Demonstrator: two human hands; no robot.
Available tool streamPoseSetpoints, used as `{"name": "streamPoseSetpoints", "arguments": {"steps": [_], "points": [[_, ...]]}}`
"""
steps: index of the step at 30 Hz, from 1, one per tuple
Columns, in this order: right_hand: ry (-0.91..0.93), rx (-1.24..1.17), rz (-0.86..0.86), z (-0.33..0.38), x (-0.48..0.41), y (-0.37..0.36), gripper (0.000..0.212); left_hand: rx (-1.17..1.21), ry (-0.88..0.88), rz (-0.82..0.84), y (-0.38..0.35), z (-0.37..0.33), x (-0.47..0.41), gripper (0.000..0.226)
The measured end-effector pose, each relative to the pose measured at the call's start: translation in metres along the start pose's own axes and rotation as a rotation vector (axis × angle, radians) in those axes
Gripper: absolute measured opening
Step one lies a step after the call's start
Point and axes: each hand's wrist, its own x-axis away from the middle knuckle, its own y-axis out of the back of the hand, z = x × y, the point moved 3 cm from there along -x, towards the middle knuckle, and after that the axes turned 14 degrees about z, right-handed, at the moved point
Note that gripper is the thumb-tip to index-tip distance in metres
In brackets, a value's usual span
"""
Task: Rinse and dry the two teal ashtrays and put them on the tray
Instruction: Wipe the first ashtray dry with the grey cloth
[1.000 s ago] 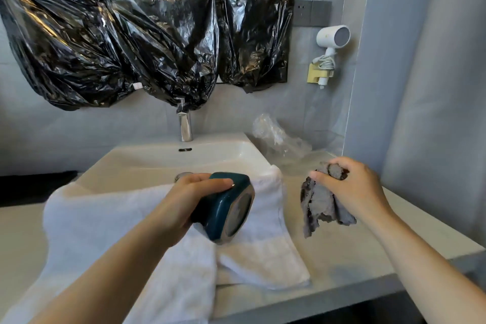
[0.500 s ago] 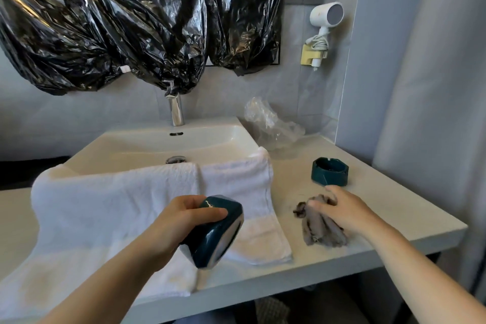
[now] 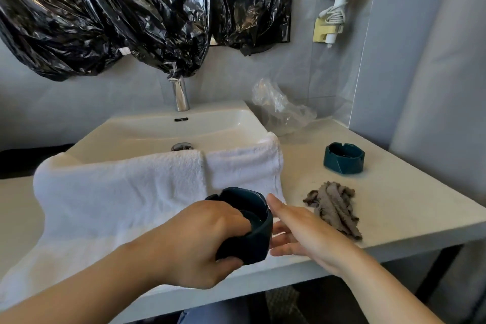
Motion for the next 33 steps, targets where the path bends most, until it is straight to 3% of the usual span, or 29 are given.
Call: {"name": "streamPoseSetpoints", "arguments": {"steps": [4, 8, 12, 15, 17, 20, 23, 26, 29, 33], "points": [[0.020, 0.002, 0.094, -0.003, -0.001, -0.010, 0.054, -0.024, -0.098, 0.077, -0.003, -0.006, 0.002, 0.021], [0.064, -0.016, 0.023, -0.008, -0.001, -0.011, 0.044, -0.054, -0.104, 0.078, -0.004, -0.007, 0.000, 0.023], [0.099, 0.012, -0.023, -0.006, -0.001, -0.007, 0.049, -0.063, -0.107, 0.070, -0.003, -0.005, -0.002, 0.022], [0.114, 0.037, -0.057, -0.003, 0.000, -0.004, 0.049, -0.045, -0.107, -0.023, 0.004, -0.004, 0.000, 0.017], [0.126, 0.059, -0.093, 0.000, 0.002, -0.001, 0.050, 0.012, -0.042, -0.185, 0.009, 0.005, 0.007, 0.023], [0.153, 0.140, -0.147, 0.001, 0.003, 0.004, 0.058, 0.274, 0.240, -0.367, 0.003, 0.024, 0.020, 0.040], [0.187, 0.191, -0.176, 0.009, 0.007, 0.002, 0.059, 0.880, 0.539, -0.236, -0.017, 0.035, 0.021, 0.049], [0.207, 0.272, -0.194, 0.018, 0.008, -0.003, 0.082, 1.371, 0.567, -0.139, -0.028, 0.031, 0.020, 0.046], [0.174, 0.339, -0.184, 0.020, 0.006, -0.008, 0.084, 1.523, 0.537, -0.164, -0.028, 0.029, 0.027, 0.031], [0.100, 0.369, -0.095, 0.029, -0.001, -0.014, 0.050, 1.527, 0.590, -0.229, -0.028, 0.037, 0.040, 0.028]]}}
